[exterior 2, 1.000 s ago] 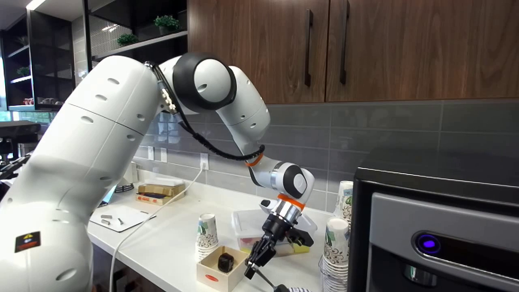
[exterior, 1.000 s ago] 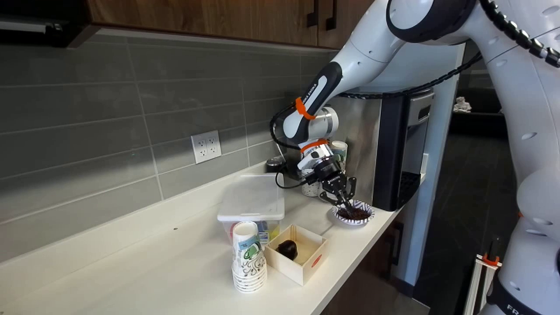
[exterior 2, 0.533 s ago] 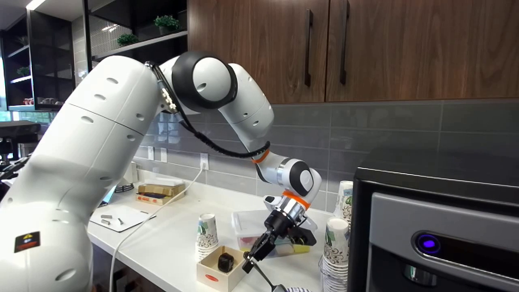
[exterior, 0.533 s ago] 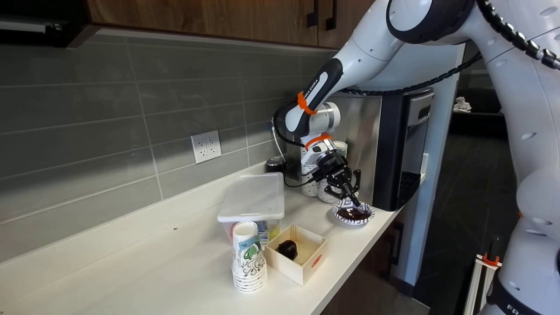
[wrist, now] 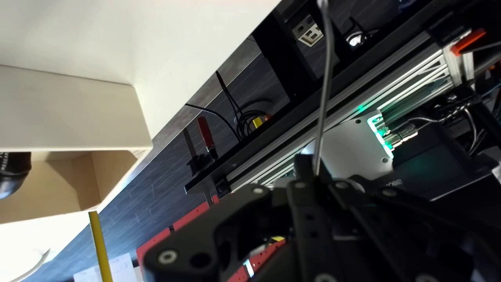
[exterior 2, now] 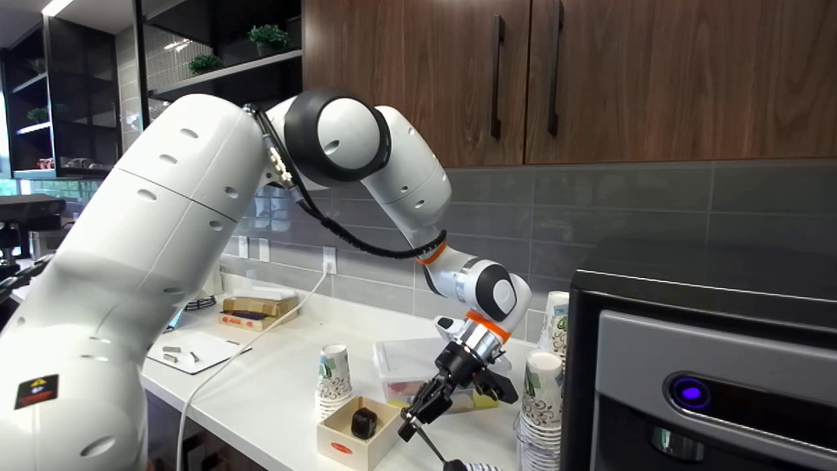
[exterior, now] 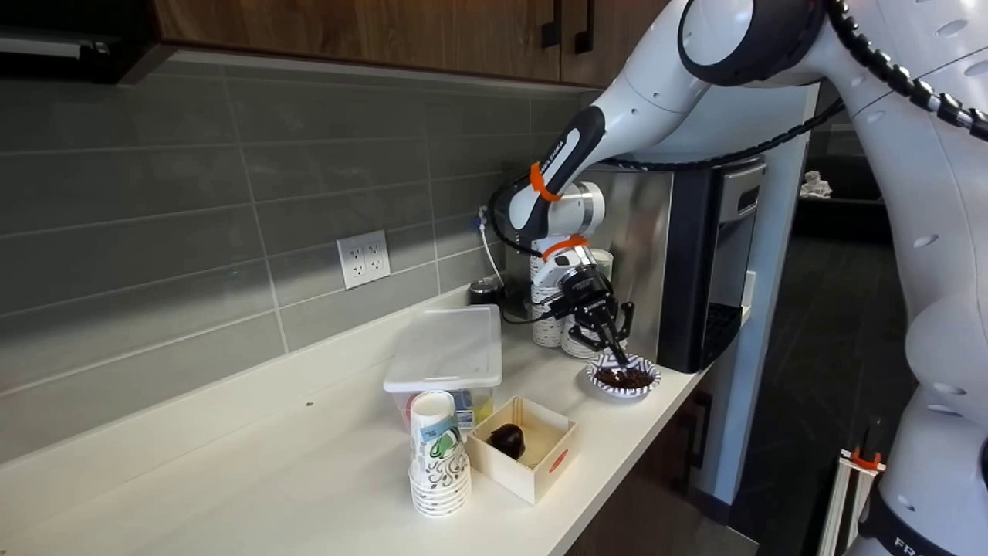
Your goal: Use the silver spatula to stir the contents of the white plate on the right
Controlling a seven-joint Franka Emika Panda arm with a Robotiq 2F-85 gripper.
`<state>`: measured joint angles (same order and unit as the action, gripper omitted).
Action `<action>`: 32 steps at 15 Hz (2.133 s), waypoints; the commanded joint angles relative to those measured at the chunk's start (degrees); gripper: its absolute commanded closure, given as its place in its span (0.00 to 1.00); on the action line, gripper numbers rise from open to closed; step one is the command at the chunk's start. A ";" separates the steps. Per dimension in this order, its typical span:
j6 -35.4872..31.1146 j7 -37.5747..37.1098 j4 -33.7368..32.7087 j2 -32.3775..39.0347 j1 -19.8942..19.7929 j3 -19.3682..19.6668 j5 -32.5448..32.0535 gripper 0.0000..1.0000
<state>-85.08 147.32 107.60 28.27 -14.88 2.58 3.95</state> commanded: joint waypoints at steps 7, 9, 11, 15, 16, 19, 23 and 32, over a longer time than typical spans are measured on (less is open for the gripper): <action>2.02 5.31 -6.42 4.13 0.23 -2.04 0.85 0.99; 2.22 5.63 -7.21 4.23 0.67 -2.60 0.67 0.99; 2.31 5.83 -7.77 4.27 1.17 -3.14 0.47 0.99; 2.65 6.83 -8.49 4.55 2.40 -4.22 -0.15 0.99; 2.70 7.66 -8.74 4.85 2.65 -4.43 -0.57 0.99; 4.83 8.32 -9.40 5.49 3.52 -4.56 -1.41 0.99; 12.41 4.39 -11.13 6.91 4.31 -3.50 -2.24 0.99; 13.02 -3.00 -12.67 7.26 2.50 -1.72 -0.92 0.99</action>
<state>-72.03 145.45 97.07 34.32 -11.71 0.83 2.74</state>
